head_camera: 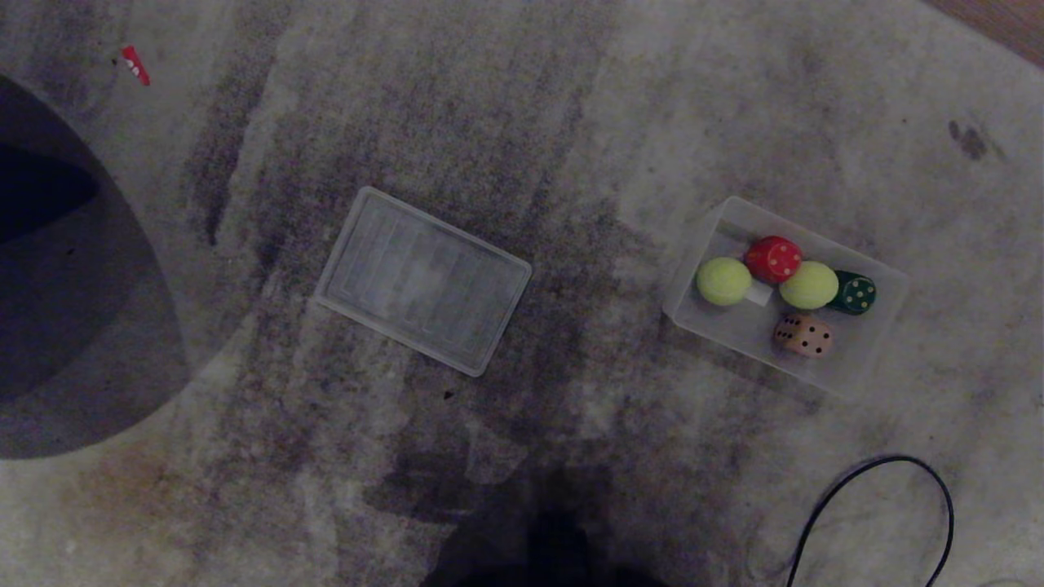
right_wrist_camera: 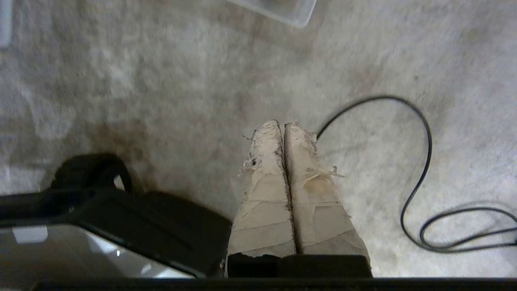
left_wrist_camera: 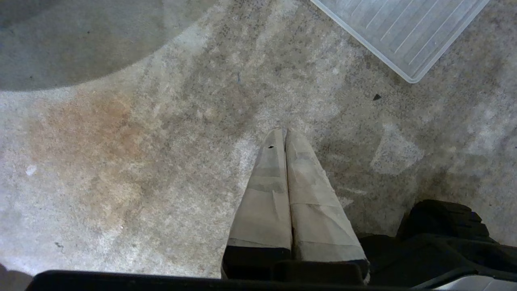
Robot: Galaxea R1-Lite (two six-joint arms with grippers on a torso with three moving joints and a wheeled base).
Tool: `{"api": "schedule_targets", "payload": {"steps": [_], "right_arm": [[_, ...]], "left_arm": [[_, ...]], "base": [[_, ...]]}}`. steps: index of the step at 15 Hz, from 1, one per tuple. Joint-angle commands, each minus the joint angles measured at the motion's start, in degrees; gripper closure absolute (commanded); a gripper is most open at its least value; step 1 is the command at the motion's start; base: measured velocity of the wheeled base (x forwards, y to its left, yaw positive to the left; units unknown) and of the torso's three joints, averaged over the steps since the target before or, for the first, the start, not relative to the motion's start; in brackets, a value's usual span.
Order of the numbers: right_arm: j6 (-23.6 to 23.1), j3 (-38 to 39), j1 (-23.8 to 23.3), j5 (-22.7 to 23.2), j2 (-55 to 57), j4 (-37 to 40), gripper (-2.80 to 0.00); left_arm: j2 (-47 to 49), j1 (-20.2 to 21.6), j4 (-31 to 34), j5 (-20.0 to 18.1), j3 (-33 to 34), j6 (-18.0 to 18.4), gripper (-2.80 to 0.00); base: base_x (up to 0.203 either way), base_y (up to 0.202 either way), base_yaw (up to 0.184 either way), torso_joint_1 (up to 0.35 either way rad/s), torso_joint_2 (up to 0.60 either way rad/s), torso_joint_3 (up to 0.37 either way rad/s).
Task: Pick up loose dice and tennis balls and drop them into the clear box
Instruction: Pick up toys out of the box
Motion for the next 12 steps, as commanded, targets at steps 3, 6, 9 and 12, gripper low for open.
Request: {"api": "schedule_targets", "payload": {"steps": [3, 6, 9, 12], "right_arm": [[0.2, 0.0, 0.1, 0.0, -2.0, 0.3, 0.0], [0.1, 0.1, 0.1, 0.0, -2.0, 0.2, 0.0], [-0.4, 0.0, 0.1, 0.4, -2.0, 0.5, 0.0], [-1.0, 0.0, 0.1, 0.8, -2.0, 0.6, 0.0]], "left_arm": [[0.1, 0.0, 0.0, 0.1, 0.1, 0.0, 0.0], [0.1, 0.0, 0.0, 0.1, 0.1, 0.0, 0.0], [0.1, 0.0, 0.0, -0.1, 0.1, 0.4, 0.0], [0.1, 0.0, 0.0, 0.0, 0.1, 0.0, 0.0]], "base": [[0.0, 0.0, 0.0, 0.0, 0.0, 0.0], [0.0, 0.0, 0.0, 0.0, 0.0, 0.0], [0.0, 0.0, 0.0, 0.0, 0.0, 0.0], [0.0, 0.0, 0.0, 0.0, 0.0, 0.0]]}}
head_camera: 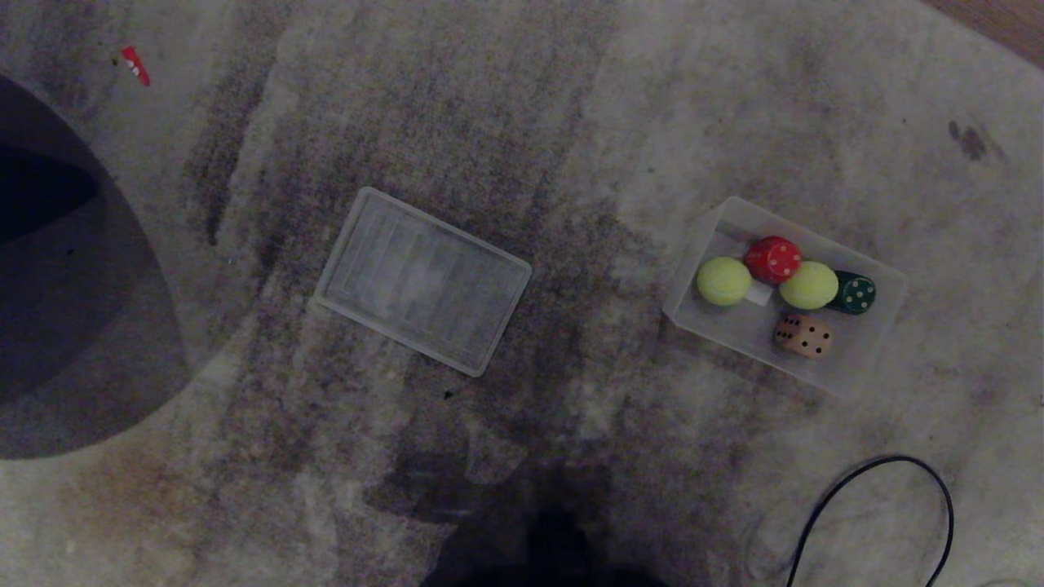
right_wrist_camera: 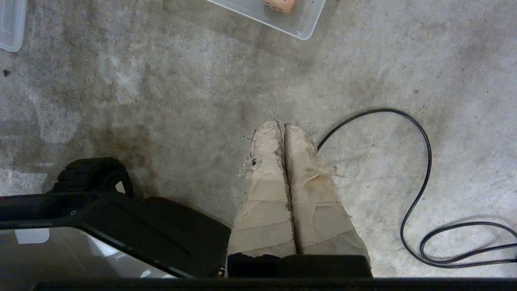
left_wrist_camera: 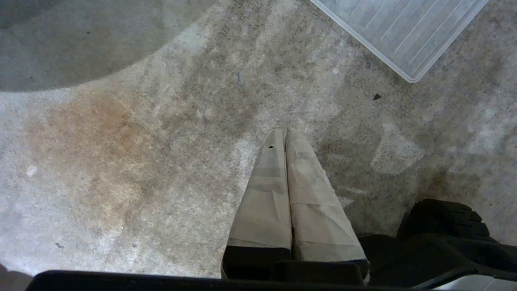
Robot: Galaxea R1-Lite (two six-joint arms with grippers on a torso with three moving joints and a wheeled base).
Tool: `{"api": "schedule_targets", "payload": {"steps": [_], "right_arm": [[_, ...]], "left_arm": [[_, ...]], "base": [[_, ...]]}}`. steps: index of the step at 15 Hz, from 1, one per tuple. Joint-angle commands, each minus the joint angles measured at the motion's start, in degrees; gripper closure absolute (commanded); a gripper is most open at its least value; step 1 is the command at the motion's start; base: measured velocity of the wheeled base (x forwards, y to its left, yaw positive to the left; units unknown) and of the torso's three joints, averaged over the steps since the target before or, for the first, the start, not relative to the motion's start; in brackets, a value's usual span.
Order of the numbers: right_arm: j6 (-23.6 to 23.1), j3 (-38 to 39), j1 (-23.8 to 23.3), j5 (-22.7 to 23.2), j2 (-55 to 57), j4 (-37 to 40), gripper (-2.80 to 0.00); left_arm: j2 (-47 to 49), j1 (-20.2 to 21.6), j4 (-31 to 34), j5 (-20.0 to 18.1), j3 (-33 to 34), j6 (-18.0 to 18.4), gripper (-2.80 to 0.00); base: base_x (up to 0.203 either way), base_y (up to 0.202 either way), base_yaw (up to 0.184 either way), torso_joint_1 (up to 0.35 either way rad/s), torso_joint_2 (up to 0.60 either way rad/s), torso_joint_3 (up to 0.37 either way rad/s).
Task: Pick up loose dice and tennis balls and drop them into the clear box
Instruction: Pick up toys out of the box
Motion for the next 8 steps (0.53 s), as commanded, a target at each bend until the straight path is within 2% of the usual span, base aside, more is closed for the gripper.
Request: {"api": "schedule_targets", "payload": {"steps": [1, 6, 8], "right_arm": [[0.0, 0.0, 0.1, 0.0, 0.2, 0.2, 0.0], [-0.1, 0.0, 0.0, 0.0, 0.5, 0.3, 0.0], [-0.1, 0.0, 0.1, 0.0, 0.2, 0.2, 0.0]], "left_arm": [[0.1, 0.0, 0.0, 0.1, 0.1, -0.1, 0.0], [0.1, 0.0, 0.1, -0.3, 0.1, 0.8, 0.0], [0.1, 0.0, 0.1, -0.3, 0.1, 0.9, 0.0]], "base": [[0.0, 0.0, 0.0, 0.0, 0.0, 0.0], [0.0, 0.0, 0.0, 0.0, 0.0, 0.007], [0.0, 0.0, 0.0, 0.004, 0.0, 0.15]]}}
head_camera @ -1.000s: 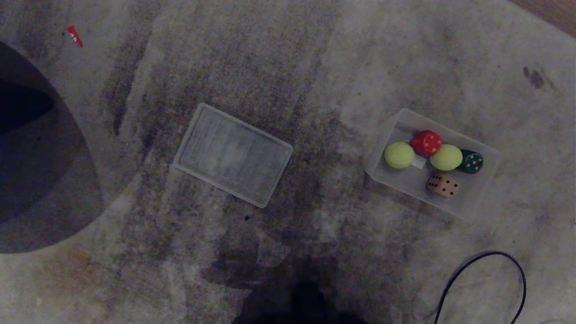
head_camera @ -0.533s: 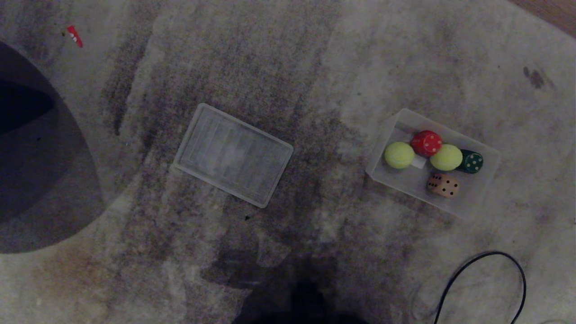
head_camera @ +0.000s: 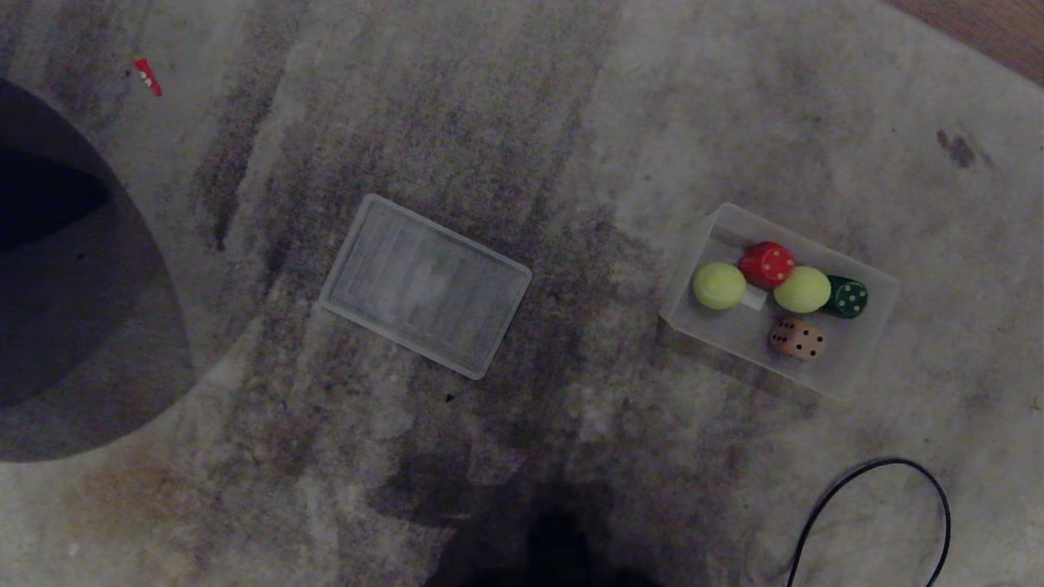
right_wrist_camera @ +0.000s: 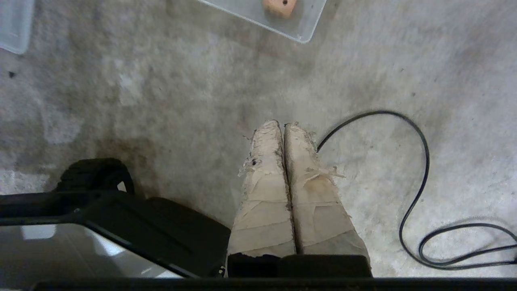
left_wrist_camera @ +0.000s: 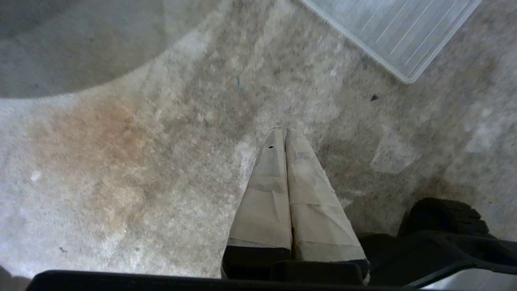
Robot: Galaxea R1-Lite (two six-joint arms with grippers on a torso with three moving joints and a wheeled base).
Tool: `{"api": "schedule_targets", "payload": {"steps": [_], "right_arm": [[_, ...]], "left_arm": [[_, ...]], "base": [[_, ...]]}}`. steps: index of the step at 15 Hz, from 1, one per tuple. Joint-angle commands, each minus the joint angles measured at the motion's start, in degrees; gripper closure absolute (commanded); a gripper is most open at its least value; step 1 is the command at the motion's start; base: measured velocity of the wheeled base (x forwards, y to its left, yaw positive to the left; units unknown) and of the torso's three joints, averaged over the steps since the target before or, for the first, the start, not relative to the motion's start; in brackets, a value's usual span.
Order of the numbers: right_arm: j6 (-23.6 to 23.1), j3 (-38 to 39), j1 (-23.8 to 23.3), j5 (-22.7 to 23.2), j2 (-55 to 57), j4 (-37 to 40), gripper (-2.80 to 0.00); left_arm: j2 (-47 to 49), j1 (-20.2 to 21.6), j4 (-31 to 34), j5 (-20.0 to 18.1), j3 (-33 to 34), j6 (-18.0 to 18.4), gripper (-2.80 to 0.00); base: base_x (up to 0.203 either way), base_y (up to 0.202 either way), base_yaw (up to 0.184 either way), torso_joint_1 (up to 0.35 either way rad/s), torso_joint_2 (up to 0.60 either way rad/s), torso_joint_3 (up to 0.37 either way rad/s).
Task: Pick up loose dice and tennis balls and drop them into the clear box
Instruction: Pick up toys out of the box
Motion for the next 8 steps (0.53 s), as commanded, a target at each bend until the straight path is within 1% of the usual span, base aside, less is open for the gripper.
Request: {"api": "schedule_targets", "payload": {"steps": [1, 2, 8], "right_arm": [[0.2, 0.2, 0.0, 0.0, -0.1, -0.6, 0.0], [0.9, 0.2, 0.0, -0.2, -0.1, -0.6, 0.0], [1.0, 0.2, 0.0, -0.2, -0.1, -0.6, 0.0]], "left_arm": [[0.1, 0.0, 0.0, 0.1, 0.1, 0.0, 0.0], [0.1, 0.0, 0.0, 0.1, 0.1, -0.1, 0.0], [0.1, 0.0, 0.0, 0.0, 0.1, 0.1, 0.0]], "base": [[0.0, 0.0, 0.0, 0.002, 0.0, 0.202], [0.0, 0.0, 0.0, 0.002, 0.0, 0.206], [0.0, 0.0, 0.0, 0.002, 0.0, 0.204]]}}
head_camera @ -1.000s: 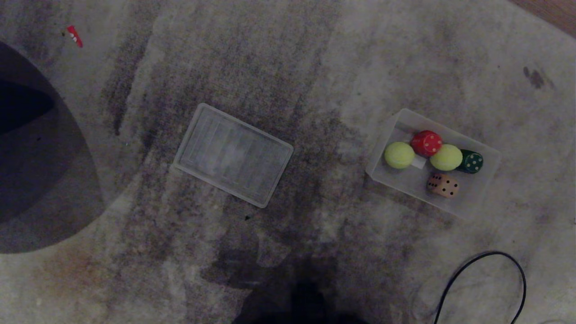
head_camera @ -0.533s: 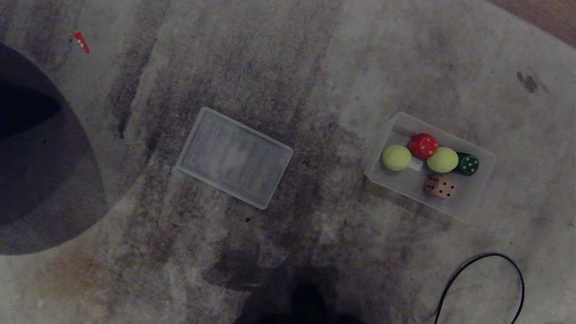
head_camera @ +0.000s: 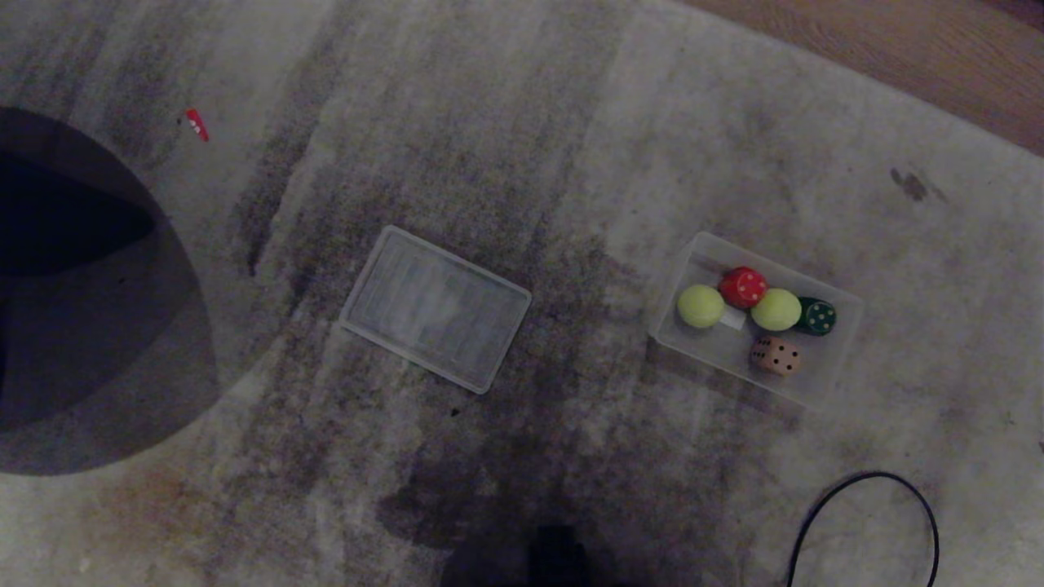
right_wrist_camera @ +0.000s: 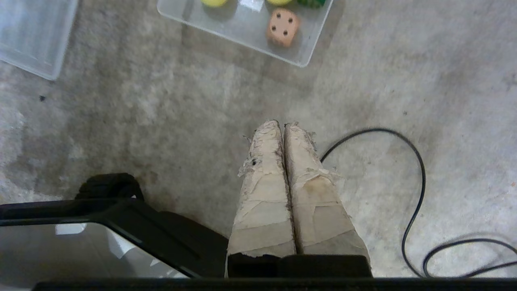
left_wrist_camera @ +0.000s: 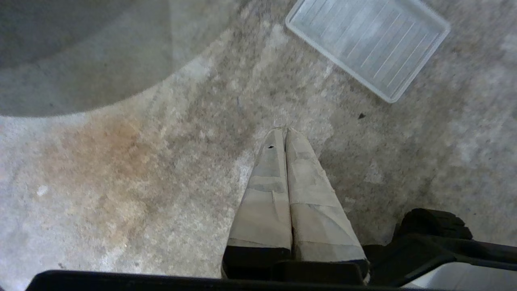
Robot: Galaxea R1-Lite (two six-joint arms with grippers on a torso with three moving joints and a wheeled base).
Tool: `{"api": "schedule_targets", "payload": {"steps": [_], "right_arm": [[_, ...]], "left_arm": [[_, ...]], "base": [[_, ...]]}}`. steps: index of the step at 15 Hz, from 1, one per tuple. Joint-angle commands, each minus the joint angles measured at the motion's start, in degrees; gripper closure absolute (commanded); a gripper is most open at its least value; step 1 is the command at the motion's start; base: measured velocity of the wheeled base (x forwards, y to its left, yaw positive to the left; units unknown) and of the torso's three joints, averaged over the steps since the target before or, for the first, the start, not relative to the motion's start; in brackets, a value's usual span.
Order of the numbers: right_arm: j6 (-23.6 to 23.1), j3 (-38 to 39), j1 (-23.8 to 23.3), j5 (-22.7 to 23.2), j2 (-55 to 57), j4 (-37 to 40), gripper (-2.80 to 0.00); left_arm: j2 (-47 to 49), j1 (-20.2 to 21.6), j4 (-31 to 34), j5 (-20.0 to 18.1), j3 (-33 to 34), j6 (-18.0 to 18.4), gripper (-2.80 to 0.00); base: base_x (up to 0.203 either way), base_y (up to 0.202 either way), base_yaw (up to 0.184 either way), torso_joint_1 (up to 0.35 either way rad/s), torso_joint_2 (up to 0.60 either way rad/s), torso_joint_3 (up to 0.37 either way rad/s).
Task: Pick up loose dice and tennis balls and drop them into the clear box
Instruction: Pick up toys out of the box
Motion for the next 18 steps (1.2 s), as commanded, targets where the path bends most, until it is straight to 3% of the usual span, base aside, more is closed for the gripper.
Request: {"api": "schedule_targets", "payload": {"steps": [1, 18], "right_arm": [[0.0, 0.0, 0.0, 0.0, 0.1, 0.1, 0.0], [0.0, 0.0, 0.0, 0.0, 0.1, 0.0, 0.0]], "left_arm": [[0.1, 0.0, 0.0, 0.0, 0.1, 0.1, 0.0], [0.1, 0.0, 0.0, 0.0, 0.1, 0.0, 0.0]], "base": [[0.0, 0.0, 0.0, 0.002, 0.0, 0.213], [0.0, 0.0, 0.0, 0.003, 0.0, 0.203]]}}
